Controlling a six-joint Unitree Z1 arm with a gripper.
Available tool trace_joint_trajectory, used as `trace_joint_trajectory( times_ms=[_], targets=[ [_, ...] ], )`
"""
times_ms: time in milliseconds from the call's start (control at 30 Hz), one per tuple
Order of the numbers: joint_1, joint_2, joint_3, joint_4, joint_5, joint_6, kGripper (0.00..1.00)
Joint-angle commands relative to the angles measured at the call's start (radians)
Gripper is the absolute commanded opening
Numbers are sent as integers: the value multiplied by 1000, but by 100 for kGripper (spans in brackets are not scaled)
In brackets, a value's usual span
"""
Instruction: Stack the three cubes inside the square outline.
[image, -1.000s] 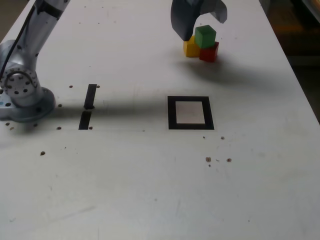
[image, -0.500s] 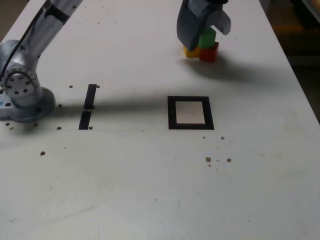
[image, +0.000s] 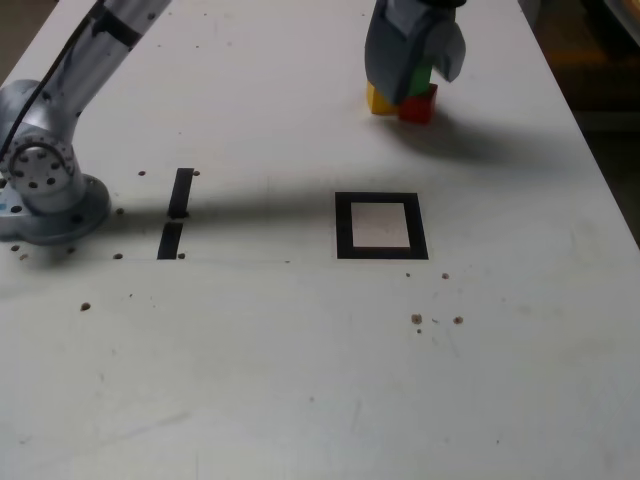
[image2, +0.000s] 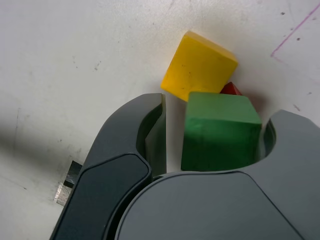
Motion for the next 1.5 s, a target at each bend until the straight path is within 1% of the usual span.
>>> trace_joint_trajectory(
  times_ms=[0, 100, 167, 400, 467, 533, 733, 833, 933, 1167, 1400, 1467],
  targets=[
    [2, 2, -2, 10, -3, 0, 25],
    [1, -1, -11, 11, -3, 1, 17],
    [0, -11, -19, 13, 0, 4, 14],
    [-37, -104, -50, 29, 36, 12, 10],
    [-69, -131, -54, 29, 36, 16, 10],
    [-103, -139, -52, 29, 25, 21, 10],
    [-195, -84, -4, 20, -30, 33, 10],
    [-212, -52, 32, 2, -43, 34, 10],
    [-216, -32, 64, -27, -44, 40, 10],
    [-216, -1, 99, -90, -27, 87, 10],
    [-213, 24, 101, -122, -39, 125, 10],
    [-213, 25, 105, -128, -40, 124, 13]
  ],
)
